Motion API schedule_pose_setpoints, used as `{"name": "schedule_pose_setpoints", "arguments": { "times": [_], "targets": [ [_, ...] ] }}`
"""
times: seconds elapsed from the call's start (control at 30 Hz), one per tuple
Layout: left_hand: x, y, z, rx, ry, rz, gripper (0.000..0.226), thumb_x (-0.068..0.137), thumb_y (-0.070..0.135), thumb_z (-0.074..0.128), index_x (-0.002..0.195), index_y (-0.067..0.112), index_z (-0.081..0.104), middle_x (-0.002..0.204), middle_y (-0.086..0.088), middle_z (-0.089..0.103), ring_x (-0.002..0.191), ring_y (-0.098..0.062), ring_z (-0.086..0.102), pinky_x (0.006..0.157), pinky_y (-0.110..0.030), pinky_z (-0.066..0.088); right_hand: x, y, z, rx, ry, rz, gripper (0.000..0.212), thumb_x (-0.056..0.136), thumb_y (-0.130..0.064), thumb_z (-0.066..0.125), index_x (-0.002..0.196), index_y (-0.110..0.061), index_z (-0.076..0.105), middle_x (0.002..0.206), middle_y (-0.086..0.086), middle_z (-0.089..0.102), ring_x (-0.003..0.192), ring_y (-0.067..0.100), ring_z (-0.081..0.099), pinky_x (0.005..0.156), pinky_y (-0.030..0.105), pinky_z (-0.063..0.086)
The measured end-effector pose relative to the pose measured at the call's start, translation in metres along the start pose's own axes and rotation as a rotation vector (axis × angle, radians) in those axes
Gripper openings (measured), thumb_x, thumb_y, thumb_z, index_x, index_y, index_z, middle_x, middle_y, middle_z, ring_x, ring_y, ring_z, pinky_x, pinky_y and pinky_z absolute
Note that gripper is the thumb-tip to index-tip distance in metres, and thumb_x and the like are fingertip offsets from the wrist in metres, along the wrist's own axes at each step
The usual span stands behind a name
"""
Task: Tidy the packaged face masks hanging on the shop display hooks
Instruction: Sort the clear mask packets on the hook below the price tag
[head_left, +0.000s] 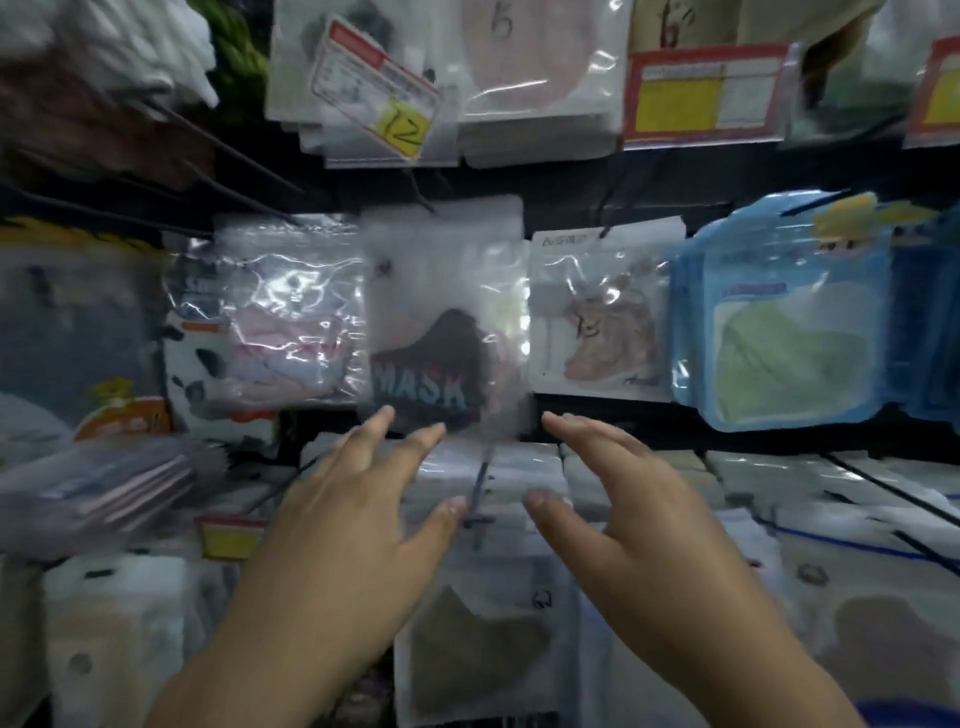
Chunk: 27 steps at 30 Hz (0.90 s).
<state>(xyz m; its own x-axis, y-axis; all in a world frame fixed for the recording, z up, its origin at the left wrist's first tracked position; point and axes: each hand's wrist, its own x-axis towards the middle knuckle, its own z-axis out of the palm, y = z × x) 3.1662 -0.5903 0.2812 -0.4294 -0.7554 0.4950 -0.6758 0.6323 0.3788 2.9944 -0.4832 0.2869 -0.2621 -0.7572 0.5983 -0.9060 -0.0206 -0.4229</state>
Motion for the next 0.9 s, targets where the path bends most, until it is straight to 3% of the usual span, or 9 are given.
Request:
{"name": "schedule_pose_setpoints", "arguments": {
  "times": [0.1,0.2,0.33,0.47,0.63,0.73,0.83,0.9],
  "targets": [
    [0.011,-0.030,-0.017,0.014,0.010,0.025,0.064,0.089,0.071,0.040,0.148,0.059,0.016,0.162,0.026,-0.002,0.150,-0.010,0.008,0.121,-0.037,0.018,0.020,-0.021,0.022,0.024,0.076,0.062,0.060,0.091,-0.049,0.057,0.147,-0.042,0.035,0.144,-0.025,0.040,0.131,-0.002,0.037,0.103,0.020,0.034],
    [0.022,-0.060,-0.033,-0.009,0.026,0.075,0.064,0.090,0.067,0.043,0.149,0.056,0.019,0.163,0.023,0.004,0.150,-0.008,0.009,0.121,-0.035,0.017,0.041,-0.033,0.043,0.079,0.264,0.184,0.064,0.089,-0.049,0.061,0.147,-0.035,0.036,0.136,-0.010,0.054,0.119,0.011,0.054,0.099,0.037,0.048],
    [0.044,-0.087,-0.039,-0.128,0.001,0.133,0.063,0.091,0.061,0.051,0.148,0.056,0.024,0.162,0.022,0.012,0.149,-0.009,0.017,0.119,-0.035,0.022,0.060,-0.041,0.054,0.140,0.387,0.352,0.066,0.086,-0.052,0.064,0.143,-0.030,0.038,0.124,-0.003,0.058,0.106,0.016,0.059,0.083,0.034,0.049],
    [0.070,-0.097,-0.034,-0.425,-0.092,0.136,0.068,0.089,0.055,0.061,0.149,0.053,0.029,0.157,0.022,0.030,0.139,-0.004,0.034,0.107,-0.025,0.031,0.070,-0.046,0.063,0.184,0.413,0.402,0.044,0.084,-0.047,0.070,0.119,-0.029,0.050,0.095,-0.009,0.061,0.085,0.008,0.059,0.068,0.031,0.048],
    [0.086,-0.095,-0.025,-0.577,-0.176,0.001,0.072,0.086,0.058,0.065,0.147,0.056,0.026,0.156,0.016,0.035,0.136,-0.014,0.043,0.112,-0.036,0.036,0.067,-0.046,0.060,0.290,0.485,0.345,0.016,0.085,-0.033,0.073,0.090,-0.027,0.059,0.085,-0.007,0.065,0.079,0.008,0.061,0.066,0.027,0.048],
    [0.087,-0.089,-0.027,-0.693,-0.123,-0.011,0.065,0.089,0.051,0.066,0.147,0.050,0.035,0.143,0.017,0.048,0.121,-0.007,0.047,0.099,-0.027,0.036,0.063,-0.042,0.051,0.362,0.450,0.306,0.010,0.085,-0.029,0.072,0.085,-0.022,0.064,0.077,-0.005,0.066,0.071,0.007,0.061,0.066,0.028,0.048],
    [0.086,-0.080,-0.027,-0.771,-0.070,-0.028,0.054,0.089,0.051,0.065,0.139,0.049,0.045,0.111,0.018,0.063,0.105,-0.004,0.058,0.094,-0.030,0.044,0.062,-0.041,0.041,0.543,0.402,0.302,0.009,0.086,-0.019,0.071,0.083,-0.013,0.065,0.067,-0.004,0.065,0.057,0.003,0.056,0.064,0.030,0.046],
    [0.087,-0.075,-0.028,-0.804,-0.053,-0.036,0.041,0.090,0.049,0.064,0.129,0.044,0.053,0.105,0.014,0.066,0.099,-0.004,0.062,0.091,-0.027,0.048,0.060,-0.041,0.037,0.649,0.370,0.306,0.008,0.088,-0.016,0.067,0.083,-0.011,0.064,0.065,-0.005,0.064,0.055,0.003,0.055,0.064,0.031,0.044]
  ]
}}
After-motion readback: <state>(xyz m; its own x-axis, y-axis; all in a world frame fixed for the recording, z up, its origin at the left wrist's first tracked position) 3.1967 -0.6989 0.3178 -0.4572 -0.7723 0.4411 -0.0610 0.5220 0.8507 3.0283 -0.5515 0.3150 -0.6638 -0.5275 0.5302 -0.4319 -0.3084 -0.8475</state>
